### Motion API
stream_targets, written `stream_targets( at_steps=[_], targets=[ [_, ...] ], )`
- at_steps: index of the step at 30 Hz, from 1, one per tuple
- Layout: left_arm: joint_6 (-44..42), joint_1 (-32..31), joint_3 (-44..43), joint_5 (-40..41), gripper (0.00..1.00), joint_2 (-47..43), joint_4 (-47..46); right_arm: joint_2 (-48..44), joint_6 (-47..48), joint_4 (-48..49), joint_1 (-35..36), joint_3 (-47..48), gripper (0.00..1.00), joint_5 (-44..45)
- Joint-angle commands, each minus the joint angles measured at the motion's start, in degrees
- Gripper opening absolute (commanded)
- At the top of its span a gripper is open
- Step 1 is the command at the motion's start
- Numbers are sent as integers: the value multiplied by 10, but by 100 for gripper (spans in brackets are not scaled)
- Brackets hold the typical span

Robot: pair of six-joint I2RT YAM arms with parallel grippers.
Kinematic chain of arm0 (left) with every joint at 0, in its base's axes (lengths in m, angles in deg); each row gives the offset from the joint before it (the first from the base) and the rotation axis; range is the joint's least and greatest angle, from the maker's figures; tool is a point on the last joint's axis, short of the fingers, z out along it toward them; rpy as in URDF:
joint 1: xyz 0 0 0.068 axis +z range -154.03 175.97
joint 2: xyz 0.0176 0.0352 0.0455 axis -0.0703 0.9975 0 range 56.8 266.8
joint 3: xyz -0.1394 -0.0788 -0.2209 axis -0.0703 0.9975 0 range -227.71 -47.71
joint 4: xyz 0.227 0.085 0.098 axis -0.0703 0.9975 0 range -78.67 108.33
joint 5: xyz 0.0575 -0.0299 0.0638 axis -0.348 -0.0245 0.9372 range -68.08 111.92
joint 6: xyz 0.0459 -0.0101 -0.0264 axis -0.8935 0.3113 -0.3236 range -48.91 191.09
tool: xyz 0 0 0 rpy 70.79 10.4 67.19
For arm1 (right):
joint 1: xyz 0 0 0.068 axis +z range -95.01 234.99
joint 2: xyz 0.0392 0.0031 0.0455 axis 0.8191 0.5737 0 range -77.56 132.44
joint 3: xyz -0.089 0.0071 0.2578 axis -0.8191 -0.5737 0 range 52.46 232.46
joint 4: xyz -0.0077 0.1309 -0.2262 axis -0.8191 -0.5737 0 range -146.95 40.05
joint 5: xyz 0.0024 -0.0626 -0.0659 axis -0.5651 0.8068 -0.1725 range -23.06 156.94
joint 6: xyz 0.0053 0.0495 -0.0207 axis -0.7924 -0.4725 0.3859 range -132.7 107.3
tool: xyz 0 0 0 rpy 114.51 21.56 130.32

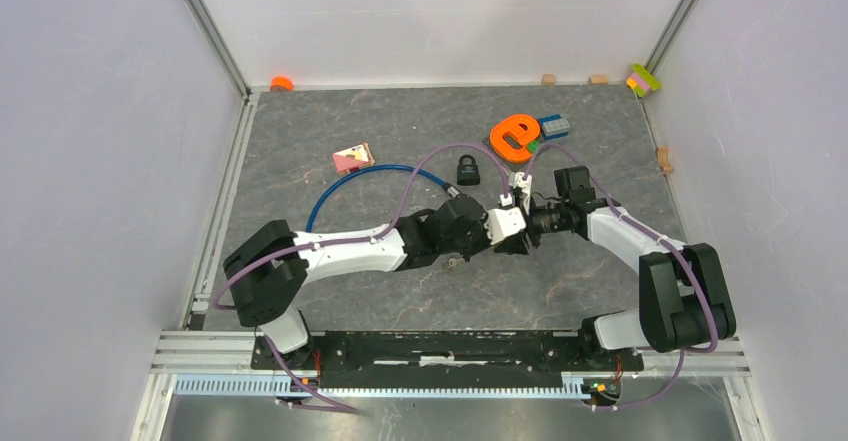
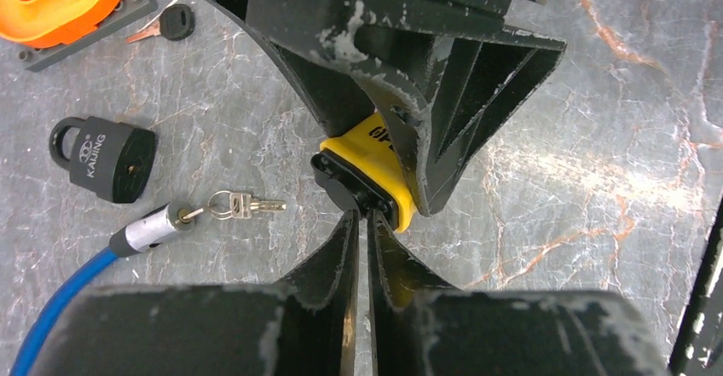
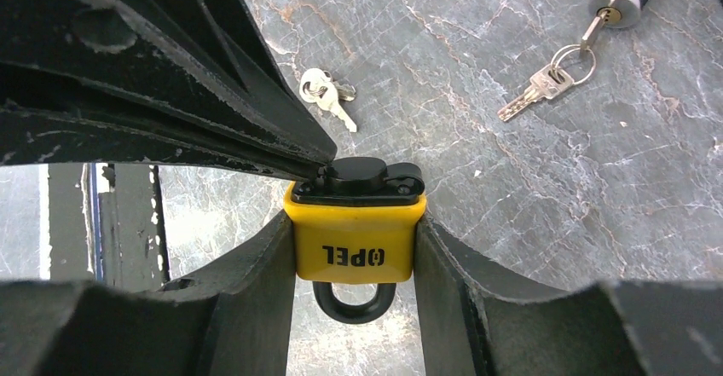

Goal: Unlock with the key

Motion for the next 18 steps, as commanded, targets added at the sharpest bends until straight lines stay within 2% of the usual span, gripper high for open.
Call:
stream_targets(
  at_steps=[1, 18],
  targets=[
    [16, -8, 9, 77, 12, 24, -59, -10, -21, 29, 11, 11, 0, -122],
    [-32, -9, 39, 220, 8, 2, -141, 5, -10, 22, 11, -2, 0, -115]
  ],
)
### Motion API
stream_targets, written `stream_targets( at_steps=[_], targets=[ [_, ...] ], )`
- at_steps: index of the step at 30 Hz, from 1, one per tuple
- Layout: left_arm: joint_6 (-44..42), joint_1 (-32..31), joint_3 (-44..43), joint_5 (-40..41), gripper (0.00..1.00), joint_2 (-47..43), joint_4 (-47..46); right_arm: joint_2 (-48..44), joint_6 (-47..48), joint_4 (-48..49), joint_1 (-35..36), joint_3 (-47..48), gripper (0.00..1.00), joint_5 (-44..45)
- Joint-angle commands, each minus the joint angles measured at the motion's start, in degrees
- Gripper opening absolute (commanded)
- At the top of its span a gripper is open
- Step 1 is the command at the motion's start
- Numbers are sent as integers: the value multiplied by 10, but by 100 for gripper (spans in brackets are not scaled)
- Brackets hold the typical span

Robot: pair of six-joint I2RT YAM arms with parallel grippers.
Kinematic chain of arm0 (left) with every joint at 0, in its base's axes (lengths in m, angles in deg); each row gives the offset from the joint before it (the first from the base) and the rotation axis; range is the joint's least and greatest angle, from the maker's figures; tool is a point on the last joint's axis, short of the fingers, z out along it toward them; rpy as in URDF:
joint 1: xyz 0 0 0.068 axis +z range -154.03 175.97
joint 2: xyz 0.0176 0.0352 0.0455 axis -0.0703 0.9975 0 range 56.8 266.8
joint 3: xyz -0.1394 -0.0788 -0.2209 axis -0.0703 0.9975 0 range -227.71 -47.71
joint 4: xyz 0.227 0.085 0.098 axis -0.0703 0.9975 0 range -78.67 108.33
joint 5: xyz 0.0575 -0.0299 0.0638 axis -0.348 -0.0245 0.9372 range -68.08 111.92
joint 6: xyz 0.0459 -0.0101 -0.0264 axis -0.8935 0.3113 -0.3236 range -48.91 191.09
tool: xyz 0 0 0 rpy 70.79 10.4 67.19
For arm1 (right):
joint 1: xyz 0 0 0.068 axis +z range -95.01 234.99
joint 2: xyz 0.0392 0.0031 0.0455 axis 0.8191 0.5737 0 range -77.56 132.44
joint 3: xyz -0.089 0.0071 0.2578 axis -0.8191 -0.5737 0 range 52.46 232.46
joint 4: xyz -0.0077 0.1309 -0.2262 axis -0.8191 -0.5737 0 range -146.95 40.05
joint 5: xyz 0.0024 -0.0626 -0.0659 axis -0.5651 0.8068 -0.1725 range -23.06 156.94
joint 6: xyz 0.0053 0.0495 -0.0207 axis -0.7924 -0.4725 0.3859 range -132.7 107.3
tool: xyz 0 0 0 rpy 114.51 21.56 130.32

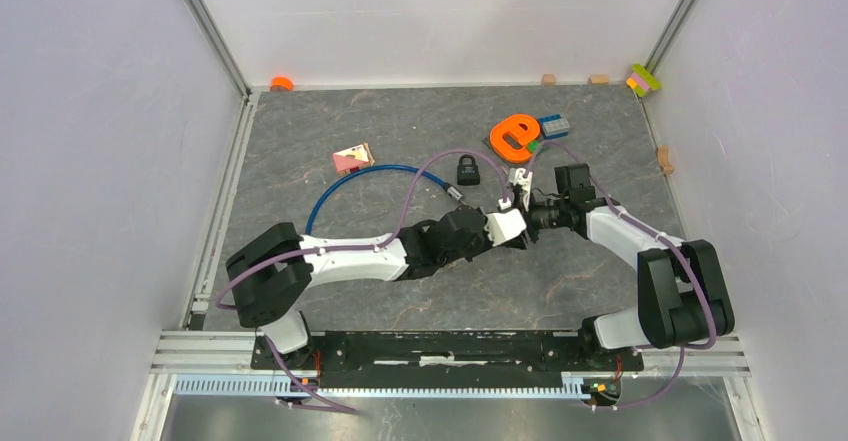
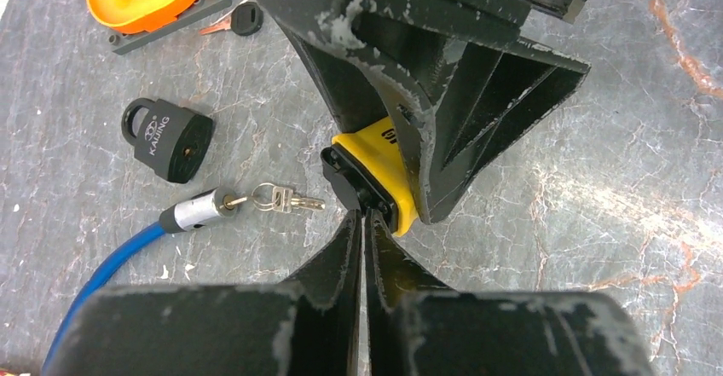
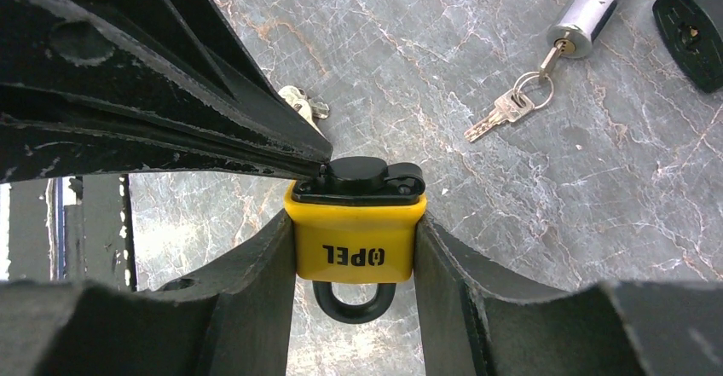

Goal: Unlock with the key

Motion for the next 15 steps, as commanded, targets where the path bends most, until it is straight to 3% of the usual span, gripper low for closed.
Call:
stream_targets(
  at_steps=[1, 15],
  targets=[
    [-40, 14, 16, 101, 8, -4, -77, -4, -9, -26, 14, -3, 0, -118],
    [-74, 26, 47, 149, 7, -34, -140, 7, -6, -26, 14, -14, 0, -99]
  ],
)
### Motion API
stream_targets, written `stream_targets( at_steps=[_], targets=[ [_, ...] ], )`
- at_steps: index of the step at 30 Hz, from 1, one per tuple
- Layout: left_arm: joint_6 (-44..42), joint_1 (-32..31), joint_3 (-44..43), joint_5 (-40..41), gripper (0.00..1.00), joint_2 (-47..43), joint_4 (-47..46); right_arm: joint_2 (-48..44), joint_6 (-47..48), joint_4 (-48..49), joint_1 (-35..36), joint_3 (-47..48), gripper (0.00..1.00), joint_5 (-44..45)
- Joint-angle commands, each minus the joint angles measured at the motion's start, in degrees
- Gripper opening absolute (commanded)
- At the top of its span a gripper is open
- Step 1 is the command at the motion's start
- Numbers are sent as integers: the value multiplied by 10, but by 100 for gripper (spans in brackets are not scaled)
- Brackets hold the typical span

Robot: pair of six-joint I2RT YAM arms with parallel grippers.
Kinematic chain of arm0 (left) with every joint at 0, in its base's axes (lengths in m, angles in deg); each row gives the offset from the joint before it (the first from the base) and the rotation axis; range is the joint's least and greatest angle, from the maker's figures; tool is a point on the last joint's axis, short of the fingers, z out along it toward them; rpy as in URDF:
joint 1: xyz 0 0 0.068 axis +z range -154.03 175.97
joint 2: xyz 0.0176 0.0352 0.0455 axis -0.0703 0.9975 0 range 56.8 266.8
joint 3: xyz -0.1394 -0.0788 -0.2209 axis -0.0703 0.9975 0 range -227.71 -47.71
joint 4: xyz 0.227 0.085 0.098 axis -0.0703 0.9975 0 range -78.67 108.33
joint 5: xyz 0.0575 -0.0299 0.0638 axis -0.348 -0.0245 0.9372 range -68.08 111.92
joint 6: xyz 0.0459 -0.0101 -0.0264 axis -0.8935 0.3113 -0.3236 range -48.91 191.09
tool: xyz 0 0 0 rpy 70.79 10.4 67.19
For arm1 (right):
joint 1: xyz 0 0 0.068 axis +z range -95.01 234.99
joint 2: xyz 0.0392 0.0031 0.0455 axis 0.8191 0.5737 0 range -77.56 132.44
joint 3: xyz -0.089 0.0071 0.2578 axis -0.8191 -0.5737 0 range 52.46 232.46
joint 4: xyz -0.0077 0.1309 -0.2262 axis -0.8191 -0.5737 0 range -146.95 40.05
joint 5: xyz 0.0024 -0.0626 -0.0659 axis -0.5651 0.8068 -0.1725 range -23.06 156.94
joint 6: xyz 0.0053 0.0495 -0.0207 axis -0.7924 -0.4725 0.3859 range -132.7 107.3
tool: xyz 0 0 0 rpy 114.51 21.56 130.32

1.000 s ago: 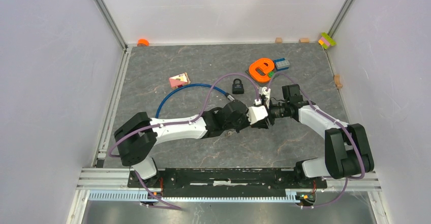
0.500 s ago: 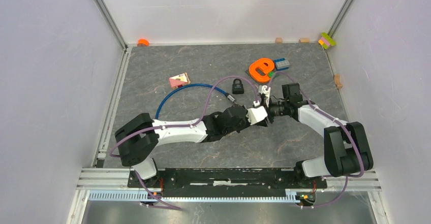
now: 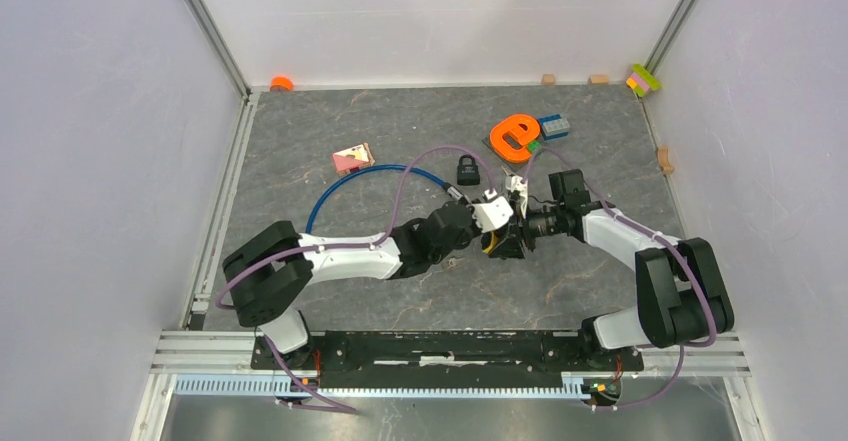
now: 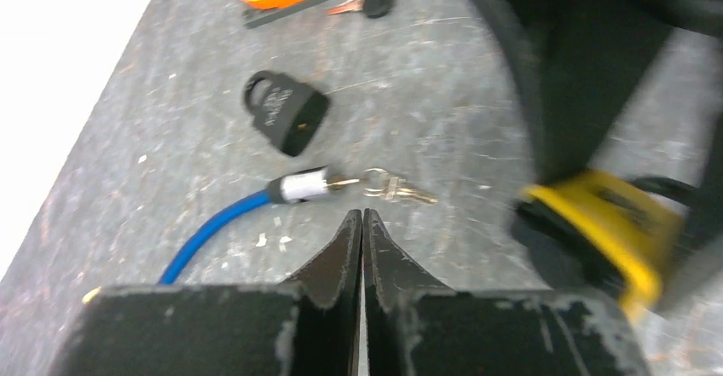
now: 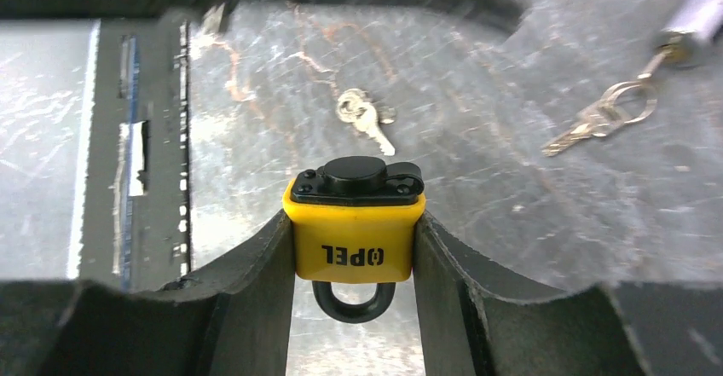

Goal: Unlock with the key

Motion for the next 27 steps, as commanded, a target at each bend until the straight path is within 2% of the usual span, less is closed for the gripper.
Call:
stream_targets(
  at_steps=[1, 4, 6, 8, 12, 16, 20, 27],
  targets=[
    [-29, 16, 6, 58, 7, -30, -56, 5, -3, -20, 5, -4, 0, -59],
    [-22, 19, 11, 39, 7, -41, -50, 7, -3, -19, 5, -1, 0, -56],
    [-16, 21, 22, -8, 11, -57, -37, 7, -2, -20, 4, 3, 0, -55],
    [-5, 32, 29, -74, 18, -75, -14, 6, -3, -21, 1, 6, 0, -53],
    [41, 82, 29, -269, 33, -100, 37, 4, -14, -13, -8, 9, 0, -49],
    [38, 91, 15, -358, 46, -100, 74, 1, -24, -3, -12, 7, 0, -47],
    [47, 90, -4, -390, 51, -76, 94, -1, -27, -1, -13, 5, 0, -47],
    [77, 86, -30, -408, 52, -40, 105, 1, -28, -1, -13, 5, 0, -49]
  ],
)
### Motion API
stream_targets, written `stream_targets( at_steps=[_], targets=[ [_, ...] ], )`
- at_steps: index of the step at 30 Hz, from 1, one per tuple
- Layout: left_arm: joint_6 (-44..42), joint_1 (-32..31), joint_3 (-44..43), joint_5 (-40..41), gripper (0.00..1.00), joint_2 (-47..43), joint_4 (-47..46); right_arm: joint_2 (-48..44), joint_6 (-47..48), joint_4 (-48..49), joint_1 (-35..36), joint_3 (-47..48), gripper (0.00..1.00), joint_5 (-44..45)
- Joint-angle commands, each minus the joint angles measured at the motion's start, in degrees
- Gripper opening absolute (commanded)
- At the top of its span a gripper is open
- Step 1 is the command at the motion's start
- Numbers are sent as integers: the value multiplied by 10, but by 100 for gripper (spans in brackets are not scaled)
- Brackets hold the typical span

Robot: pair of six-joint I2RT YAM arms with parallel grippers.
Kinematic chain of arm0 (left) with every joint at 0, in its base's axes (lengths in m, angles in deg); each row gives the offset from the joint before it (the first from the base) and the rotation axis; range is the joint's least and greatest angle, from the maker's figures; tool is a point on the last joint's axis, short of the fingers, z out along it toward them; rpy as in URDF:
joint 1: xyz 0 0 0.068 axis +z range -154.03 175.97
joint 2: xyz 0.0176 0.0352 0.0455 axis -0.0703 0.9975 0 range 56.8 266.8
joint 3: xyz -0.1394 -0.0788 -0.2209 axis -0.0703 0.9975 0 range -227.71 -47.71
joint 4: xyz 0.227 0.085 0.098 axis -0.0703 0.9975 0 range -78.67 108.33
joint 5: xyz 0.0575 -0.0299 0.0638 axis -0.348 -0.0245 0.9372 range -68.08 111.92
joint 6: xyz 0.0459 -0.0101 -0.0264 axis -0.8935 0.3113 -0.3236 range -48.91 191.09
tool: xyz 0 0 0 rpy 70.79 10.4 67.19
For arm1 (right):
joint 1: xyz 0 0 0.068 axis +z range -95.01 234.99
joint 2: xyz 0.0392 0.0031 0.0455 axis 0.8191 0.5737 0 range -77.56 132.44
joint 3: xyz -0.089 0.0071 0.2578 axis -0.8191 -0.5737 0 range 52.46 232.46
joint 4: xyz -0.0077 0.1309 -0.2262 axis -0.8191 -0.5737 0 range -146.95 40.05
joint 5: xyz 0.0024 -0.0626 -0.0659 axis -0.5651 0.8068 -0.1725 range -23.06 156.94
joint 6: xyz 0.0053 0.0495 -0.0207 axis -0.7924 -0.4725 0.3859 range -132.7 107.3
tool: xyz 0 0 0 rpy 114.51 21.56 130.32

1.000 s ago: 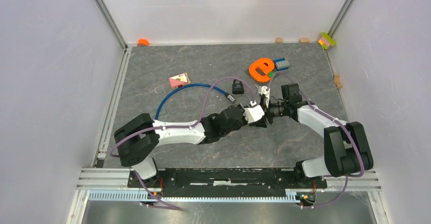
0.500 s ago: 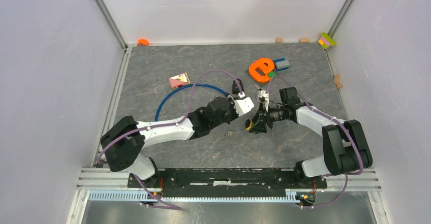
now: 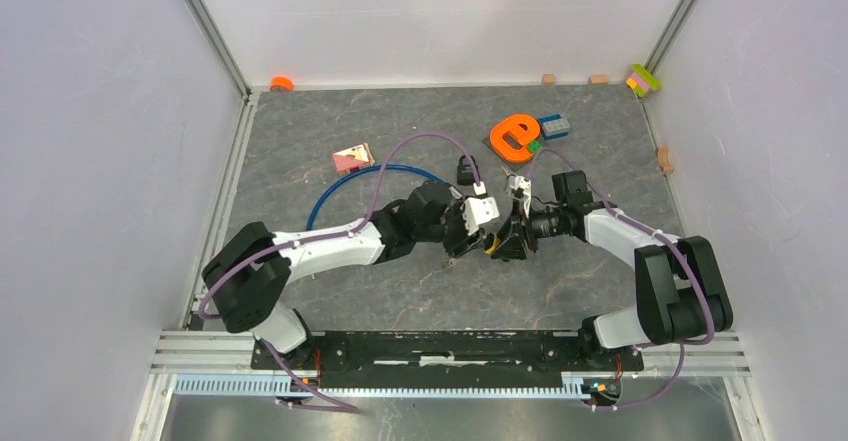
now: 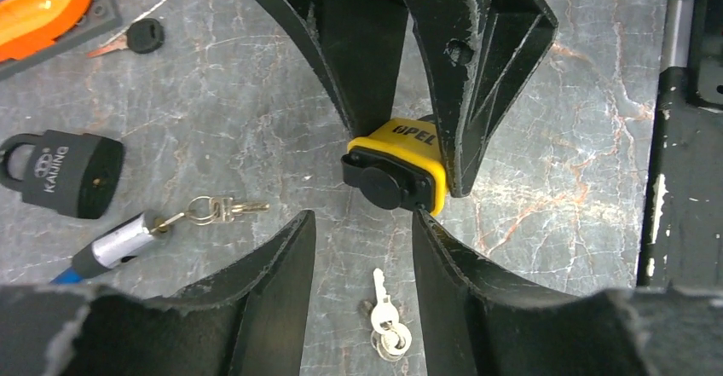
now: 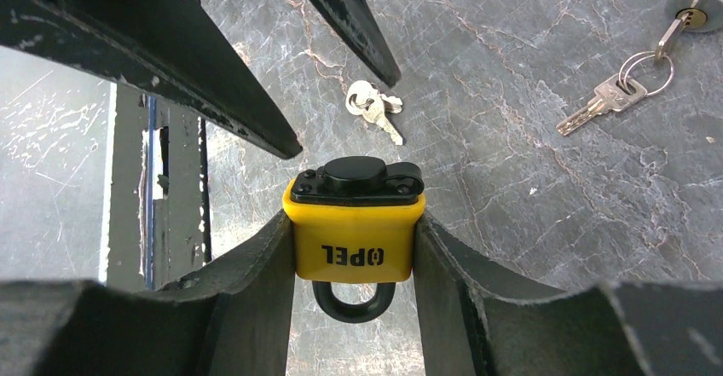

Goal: Unlock with the key

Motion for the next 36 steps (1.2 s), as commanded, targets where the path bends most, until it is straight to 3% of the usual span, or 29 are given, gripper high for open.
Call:
stream_targets(
  at_steps=[1, 17, 36],
  targets=[
    [42, -2, -37, -38, 52, 21, 8, -7, -7, 19, -2, 13, 0, -28],
    [68, -2, -52, -33, 40, 41, 8, -9, -5, 18, -2, 10, 0, -25],
    [76, 3, -37, -42, 38, 31, -8, -5, 4, 12, -2, 10, 0, -9]
  ],
)
